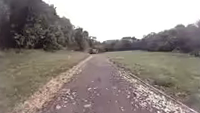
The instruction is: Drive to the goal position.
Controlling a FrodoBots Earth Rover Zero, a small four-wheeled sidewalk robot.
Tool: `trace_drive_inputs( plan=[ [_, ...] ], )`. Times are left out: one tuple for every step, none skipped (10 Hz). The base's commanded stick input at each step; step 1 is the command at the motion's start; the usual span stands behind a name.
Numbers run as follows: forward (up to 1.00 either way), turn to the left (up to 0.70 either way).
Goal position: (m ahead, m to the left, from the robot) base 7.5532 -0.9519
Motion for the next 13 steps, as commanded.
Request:
trace_drive_inputs(
  plan=[
    [0.7,0.0],
    [0.7,0.0],
    [0.7,0.0],
    [0.7,0.0],
    [0.7,0.0],
    [0.7,0.0],
    [0.7,0.0],
    [0.7,0.0],
    [0.7,0.0],
    [0.7,0.0],
    [0.7,0.0],
    [0.7,0.0],
    [0.7,0.0]
  ],
)
